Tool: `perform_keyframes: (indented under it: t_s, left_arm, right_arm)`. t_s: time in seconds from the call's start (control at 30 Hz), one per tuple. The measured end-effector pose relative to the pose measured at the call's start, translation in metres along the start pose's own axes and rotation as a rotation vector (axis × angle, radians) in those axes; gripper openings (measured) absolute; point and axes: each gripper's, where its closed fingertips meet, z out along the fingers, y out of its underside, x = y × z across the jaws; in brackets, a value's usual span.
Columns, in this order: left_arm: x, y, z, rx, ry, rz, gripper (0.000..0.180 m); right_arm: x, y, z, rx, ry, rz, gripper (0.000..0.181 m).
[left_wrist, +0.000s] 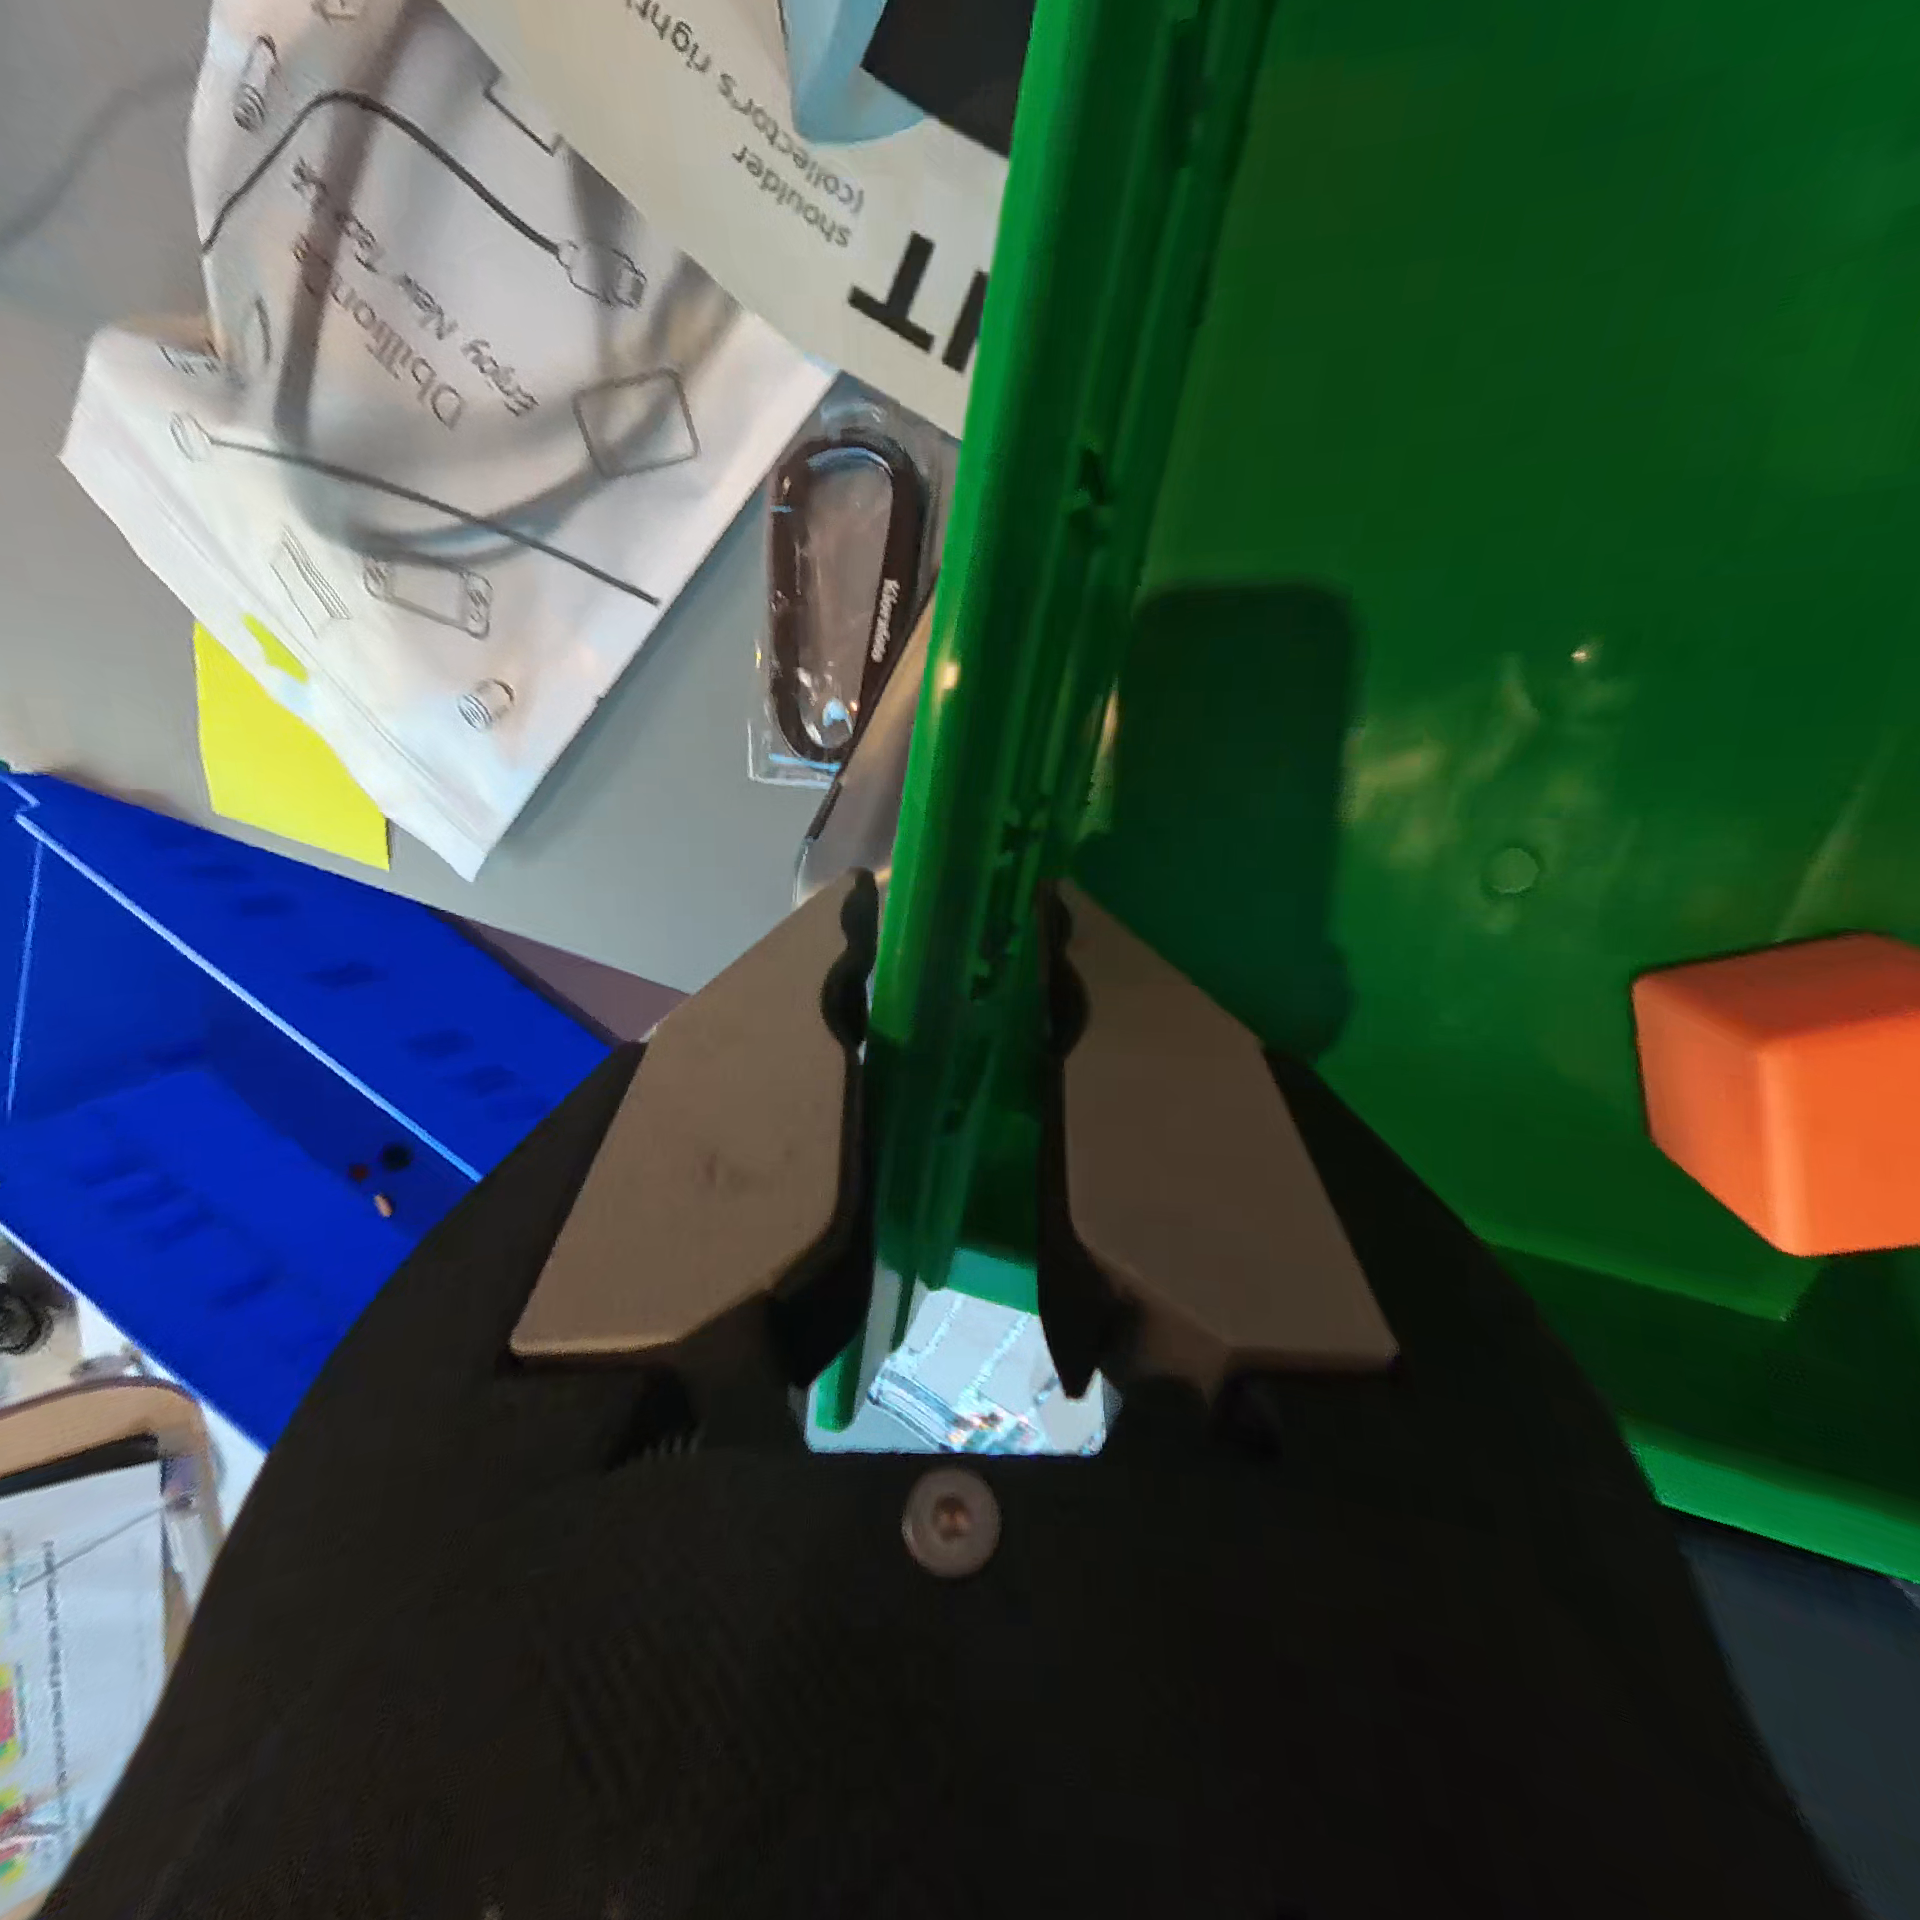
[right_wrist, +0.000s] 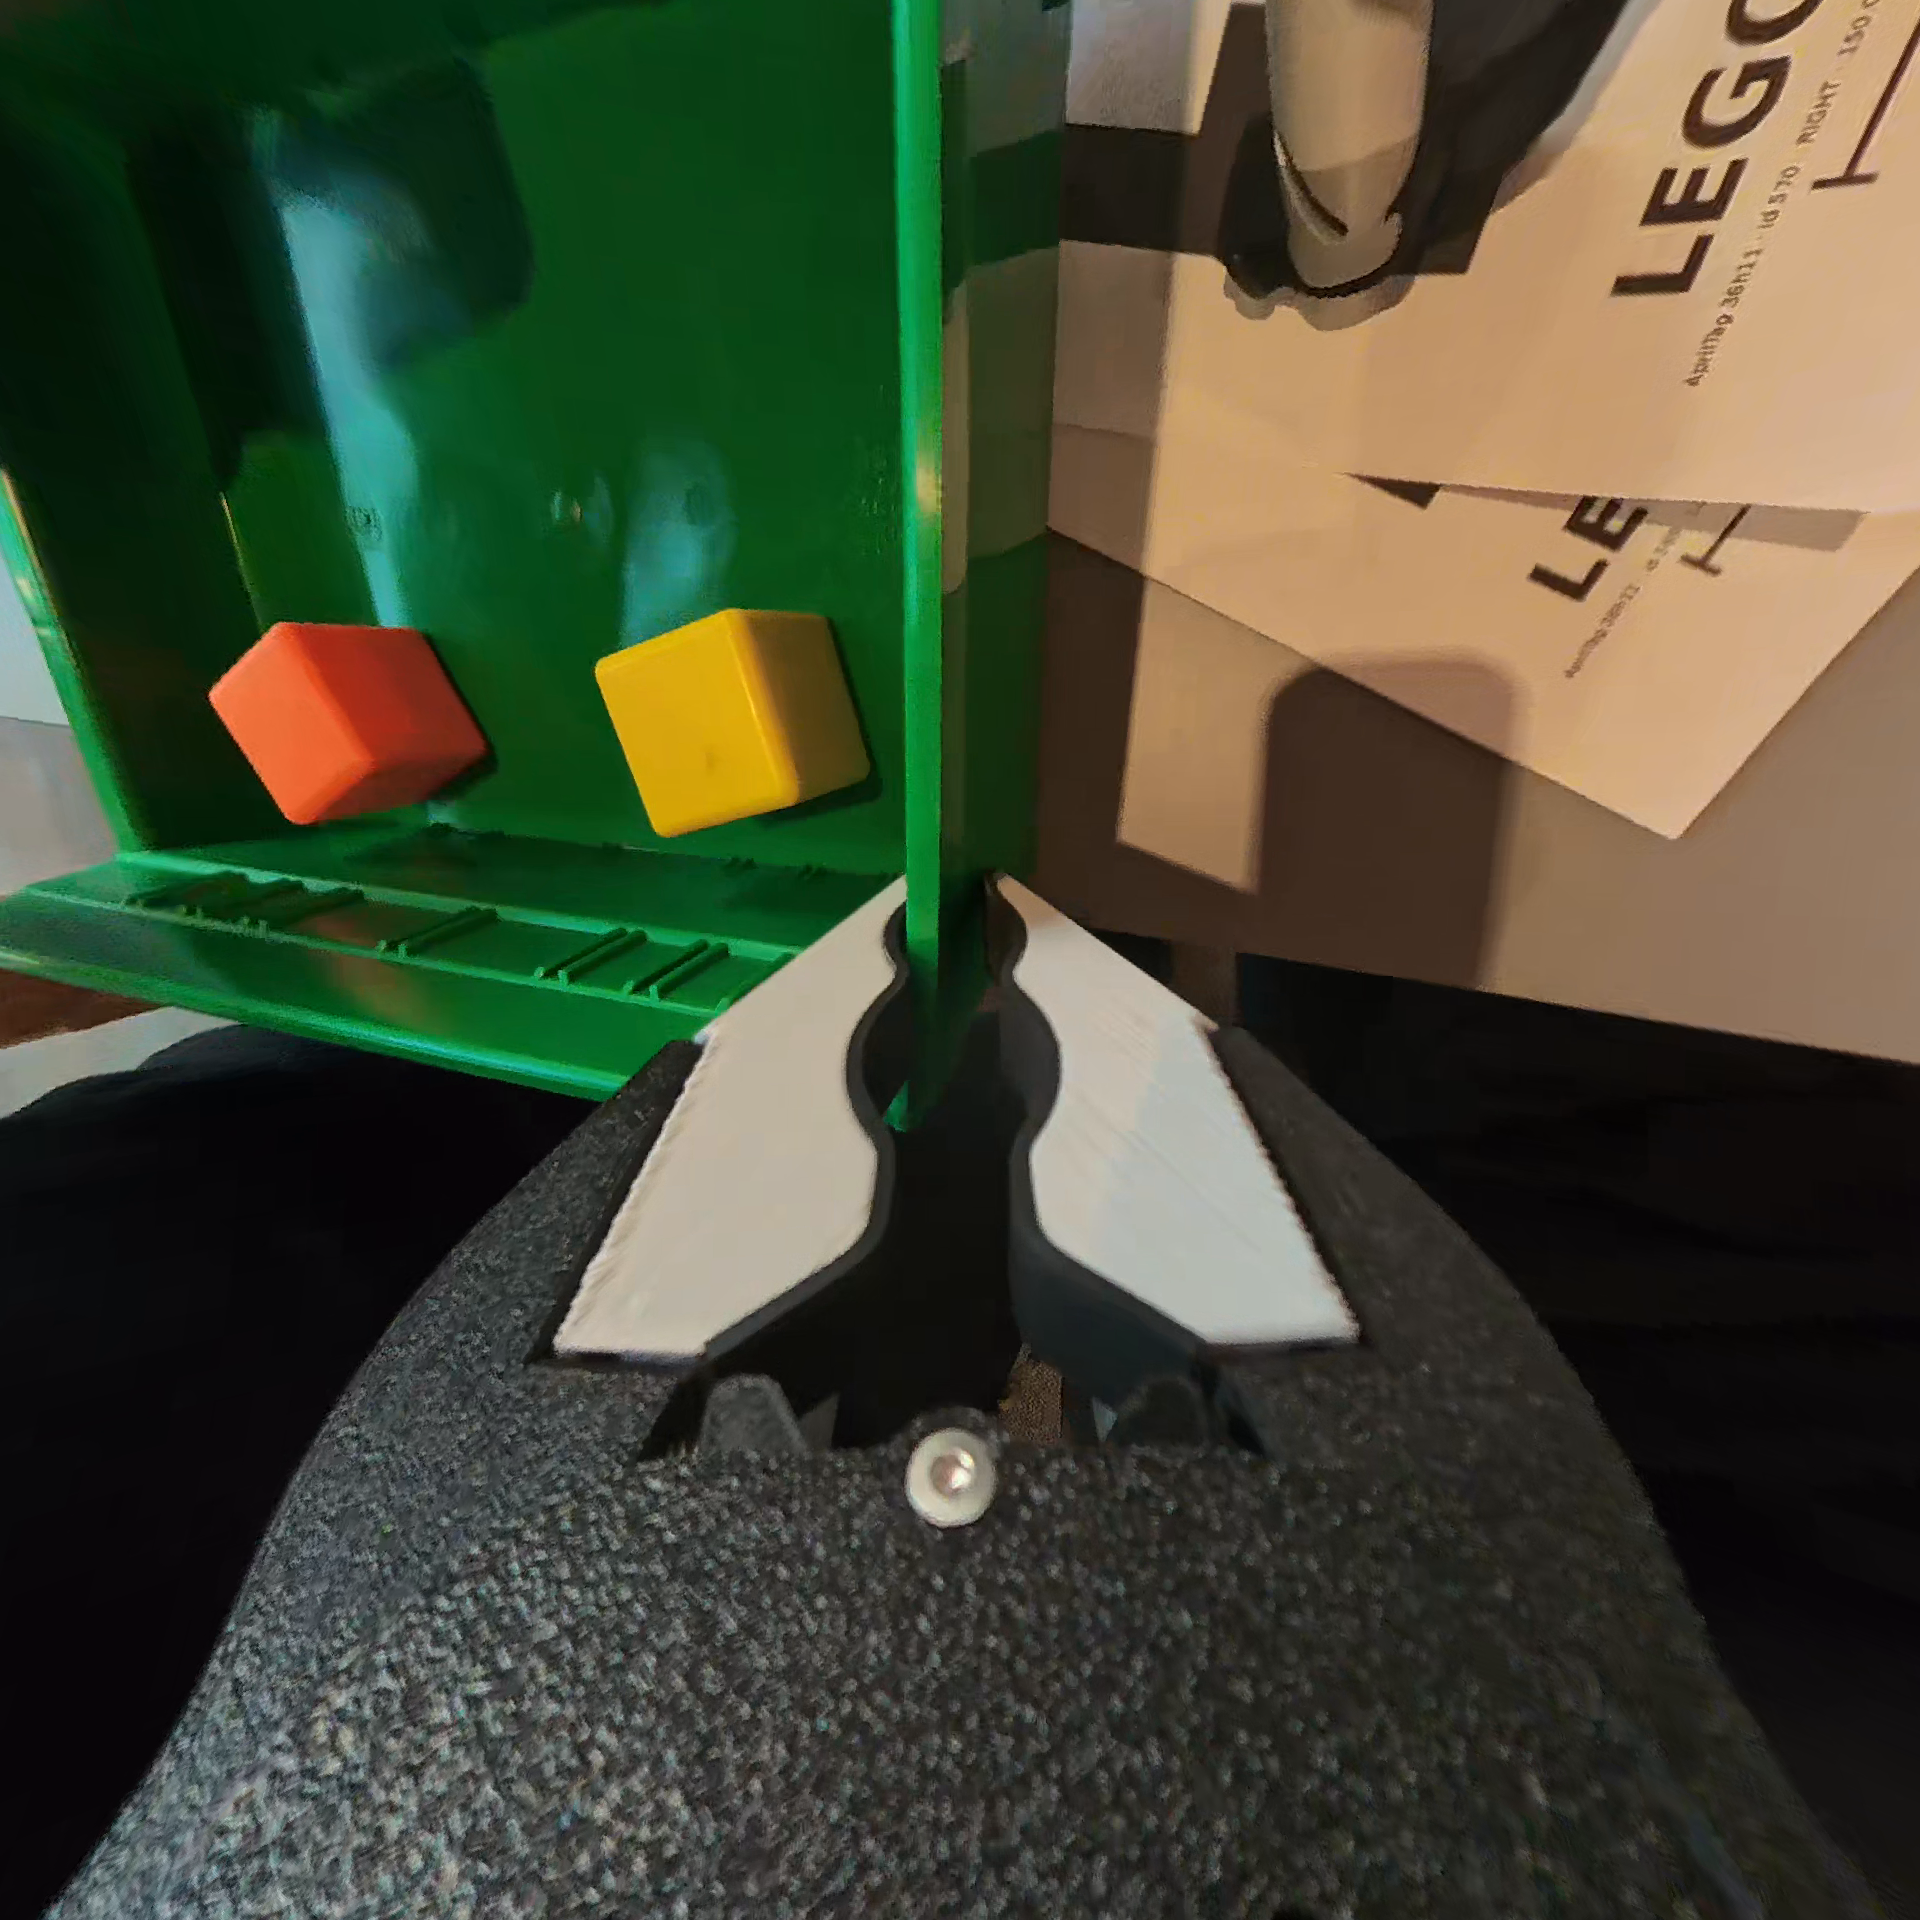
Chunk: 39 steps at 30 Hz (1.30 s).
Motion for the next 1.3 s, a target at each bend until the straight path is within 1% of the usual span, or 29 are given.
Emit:
perform_keyframes:
  t_s: [0.13, 0.27, 0.4, 0.47, 0.5, 0.57, 0.67, 0.7, 0.73, 0.8, 0.87, 0.93, 0.97, 1.03, 1.07, 1.1, 1.2, 1.23, 1.3]
  left_arm:
    - [-0.019, -0.020, 0.010, 0.002, 0.028, 0.025, 0.029]
    - [-0.027, -0.028, 0.011, -0.023, 0.008, 0.028, 0.033]
    - [-0.020, -0.030, -0.016, 0.059, -0.050, 0.026, 0.039]
    - [-0.015, -0.030, -0.037, 0.091, -0.076, -0.008, 0.048]
    - [-0.006, -0.035, -0.048, 0.124, -0.053, -0.035, 0.050]
    - [0.033, -0.055, -0.066, 0.205, 0.070, -0.050, 0.049]
    - [0.099, -0.083, -0.065, 0.218, 0.268, 0.033, 0.057]
    - [0.116, -0.092, -0.060, 0.216, 0.333, 0.032, 0.057]
    - [0.129, -0.100, -0.052, 0.198, 0.386, 0.011, 0.061]
    - [0.142, -0.110, -0.035, 0.132, 0.419, -0.013, 0.074]
    - [0.150, -0.117, -0.021, 0.096, 0.411, 0.005, 0.076]
    - [0.157, -0.112, -0.003, 0.020, 0.387, 0.053, 0.077]
    - [0.159, -0.106, 0.006, -0.022, 0.370, 0.077, 0.076]
    - [0.163, -0.092, 0.021, -0.099, 0.343, 0.135, 0.067]
    - [0.165, -0.085, 0.026, -0.139, 0.336, 0.167, 0.049]
    - [0.164, -0.082, 0.028, -0.146, 0.316, 0.205, 0.049]
    - [0.156, -0.087, 0.021, -0.087, 0.286, 0.238, 0.048]
    - [0.152, -0.094, 0.013, -0.024, 0.292, 0.232, 0.048]
    - [0.155, -0.118, -0.021, 0.197, 0.366, 0.225, 0.048]
  right_arm:
    - [0.006, -0.009, 0.001, 0.003, -0.002, 0.015, 0.009]
    - [0.006, -0.014, 0.002, 0.016, -0.010, 0.023, 0.010]
    - [0.002, -0.011, -0.002, 0.055, -0.021, 0.039, 0.016]
    - [0.000, -0.009, -0.005, 0.069, -0.033, 0.050, 0.017]
    - [0.000, -0.008, -0.006, 0.076, -0.037, 0.054, 0.017]
    - [-0.001, -0.009, -0.010, 0.094, -0.047, 0.056, 0.017]
    - [-0.003, -0.013, -0.014, 0.119, -0.062, 0.053, 0.020]
    - [-0.004, -0.015, -0.017, 0.129, -0.066, 0.048, 0.021]
    - [-0.004, -0.016, -0.020, 0.137, -0.072, 0.041, 0.022]
    - [-0.004, -0.019, -0.026, 0.149, -0.081, 0.026, 0.022]
    - [-0.001, -0.021, -0.033, 0.165, -0.084, 0.015, 0.023]
    - [0.004, -0.024, -0.041, 0.195, -0.093, 0.012, 0.024]
    - [0.006, -0.027, -0.046, 0.213, -0.101, 0.015, 0.024]
    - [0.009, -0.030, -0.055, 0.253, -0.123, 0.020, 0.025]
    - [0.011, -0.032, -0.060, 0.272, -0.131, 0.020, 0.025]
    - [0.013, -0.032, -0.065, 0.290, -0.138, 0.017, 0.025]
    - [0.014, -0.031, -0.080, 0.350, -0.179, 0.010, 0.025]
    - [0.010, -0.030, -0.086, 0.369, -0.214, 0.011, 0.024]
    - [-0.003, -0.028, -0.097, 0.407, -0.326, 0.027, 0.026]
